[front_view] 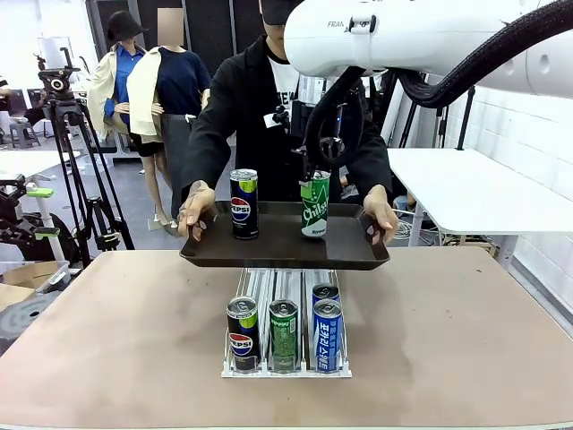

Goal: Retrieve and hand over the desired beverage to the person.
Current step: Place the picked can on the Handle tray extended by the person.

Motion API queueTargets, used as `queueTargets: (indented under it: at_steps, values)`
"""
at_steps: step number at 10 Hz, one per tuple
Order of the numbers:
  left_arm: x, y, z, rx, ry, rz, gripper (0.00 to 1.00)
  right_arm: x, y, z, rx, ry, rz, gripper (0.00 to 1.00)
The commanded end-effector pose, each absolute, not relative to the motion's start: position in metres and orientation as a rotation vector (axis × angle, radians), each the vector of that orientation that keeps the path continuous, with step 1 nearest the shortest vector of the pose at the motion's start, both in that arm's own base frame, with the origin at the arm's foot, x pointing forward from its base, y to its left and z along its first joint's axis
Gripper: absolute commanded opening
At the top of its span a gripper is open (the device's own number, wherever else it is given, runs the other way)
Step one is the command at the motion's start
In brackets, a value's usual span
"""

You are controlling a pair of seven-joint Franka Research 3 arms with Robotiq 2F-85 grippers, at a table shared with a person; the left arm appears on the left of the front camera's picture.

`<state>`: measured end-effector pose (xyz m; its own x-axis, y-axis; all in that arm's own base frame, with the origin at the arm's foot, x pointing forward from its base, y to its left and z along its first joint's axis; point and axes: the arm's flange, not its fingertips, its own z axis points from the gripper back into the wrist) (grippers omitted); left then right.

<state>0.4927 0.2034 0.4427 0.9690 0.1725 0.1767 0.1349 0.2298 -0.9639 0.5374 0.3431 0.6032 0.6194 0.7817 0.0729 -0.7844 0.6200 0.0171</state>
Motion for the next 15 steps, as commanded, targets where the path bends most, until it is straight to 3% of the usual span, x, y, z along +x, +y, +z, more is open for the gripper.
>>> queueTargets:
  at_steps: [1,3,8,13,15]
  values:
    - [0.491,0.204,0.444,-1.344,-0.272,0.022,1.00,0.544,0.350,0.614,0.051,-0.045,0.920,0.00]
    - [0.491,0.204,0.444,-1.344,-0.272,0.022,1.00,0.544,0.350,0.616,0.057,-0.044,0.926,0.03]
    - [0.491,0.204,0.444,-1.344,-0.272,0.022,1.00,0.538,0.337,0.643,0.045,-0.077,0.928,1.00]
    - [0.491,0.204,0.444,-1.344,-0.272,0.022,1.00,0.527,0.316,0.674,0.019,-0.117,0.916,1.00]
    - [0.491,0.204,0.444,-1.344,-0.272,0.022,1.00,0.527,0.317,0.675,-0.029,-0.060,0.889,1.00]
